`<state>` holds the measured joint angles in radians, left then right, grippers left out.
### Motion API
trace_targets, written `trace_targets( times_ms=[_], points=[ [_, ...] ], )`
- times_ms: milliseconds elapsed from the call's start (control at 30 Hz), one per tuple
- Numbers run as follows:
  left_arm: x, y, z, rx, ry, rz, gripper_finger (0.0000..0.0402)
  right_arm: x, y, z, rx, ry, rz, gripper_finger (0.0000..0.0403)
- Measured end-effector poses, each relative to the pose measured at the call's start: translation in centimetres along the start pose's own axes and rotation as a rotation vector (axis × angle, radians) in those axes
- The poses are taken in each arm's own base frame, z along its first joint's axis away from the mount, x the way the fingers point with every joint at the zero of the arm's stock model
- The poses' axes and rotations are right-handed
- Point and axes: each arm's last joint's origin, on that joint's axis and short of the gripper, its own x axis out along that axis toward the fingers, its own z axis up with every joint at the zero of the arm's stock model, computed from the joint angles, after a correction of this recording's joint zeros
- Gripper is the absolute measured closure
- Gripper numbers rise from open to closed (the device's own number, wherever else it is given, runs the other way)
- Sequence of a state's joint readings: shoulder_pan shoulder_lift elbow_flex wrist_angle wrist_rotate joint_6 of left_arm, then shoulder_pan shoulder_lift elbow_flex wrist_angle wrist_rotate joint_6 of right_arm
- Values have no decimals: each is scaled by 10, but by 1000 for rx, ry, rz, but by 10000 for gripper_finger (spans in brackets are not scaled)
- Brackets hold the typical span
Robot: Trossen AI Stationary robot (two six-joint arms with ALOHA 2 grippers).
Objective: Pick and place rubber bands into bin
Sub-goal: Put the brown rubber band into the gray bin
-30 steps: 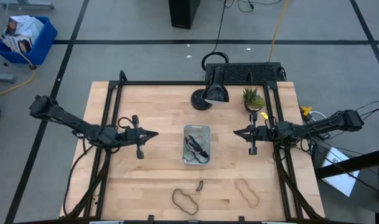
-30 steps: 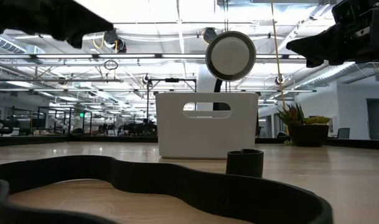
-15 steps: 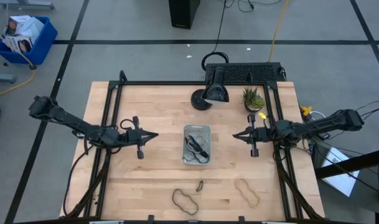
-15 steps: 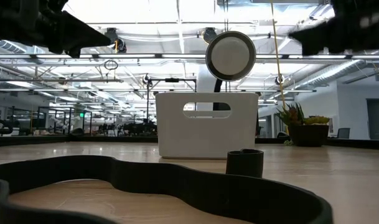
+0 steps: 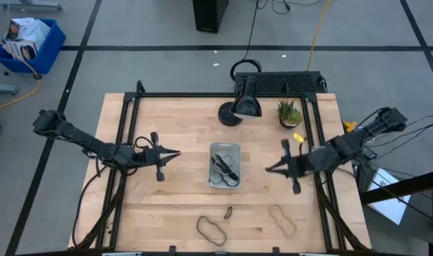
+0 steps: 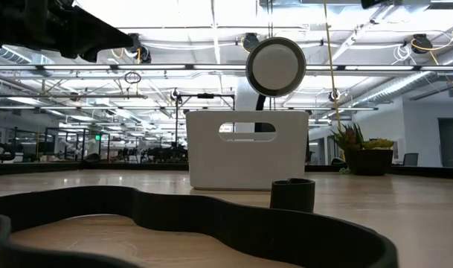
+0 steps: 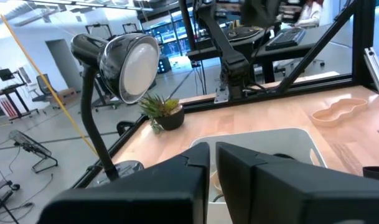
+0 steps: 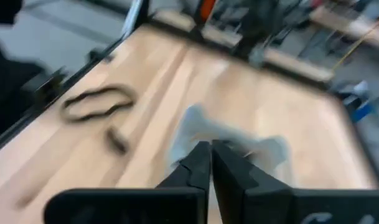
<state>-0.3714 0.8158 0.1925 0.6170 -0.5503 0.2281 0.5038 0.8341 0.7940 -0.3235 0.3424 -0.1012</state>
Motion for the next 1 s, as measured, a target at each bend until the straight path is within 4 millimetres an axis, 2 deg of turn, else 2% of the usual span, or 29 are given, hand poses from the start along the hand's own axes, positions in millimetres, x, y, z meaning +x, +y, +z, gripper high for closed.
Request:
trace_targets(
  times_ms=[133,367,533,667,867,1000],
  points=[
    [0,0,0,-6,-1,0,374,15,26,-1,66,97,89,362],
    [0,0,0,-24,-4,1,390,40,80,-10,169,259,243,267],
    [0,0,1,-32,-13,2,397,49,109,0,301,272,287,212],
    [0,0,1,-38,-14,2,380,49,127,-1,388,383,275,196],
    [0,0,1,-43,-13,1,359,43,139,-32,554,684,101,195],
    [0,0,1,-43,-12,1,358,45,141,-48,582,827,3,195]
  ],
)
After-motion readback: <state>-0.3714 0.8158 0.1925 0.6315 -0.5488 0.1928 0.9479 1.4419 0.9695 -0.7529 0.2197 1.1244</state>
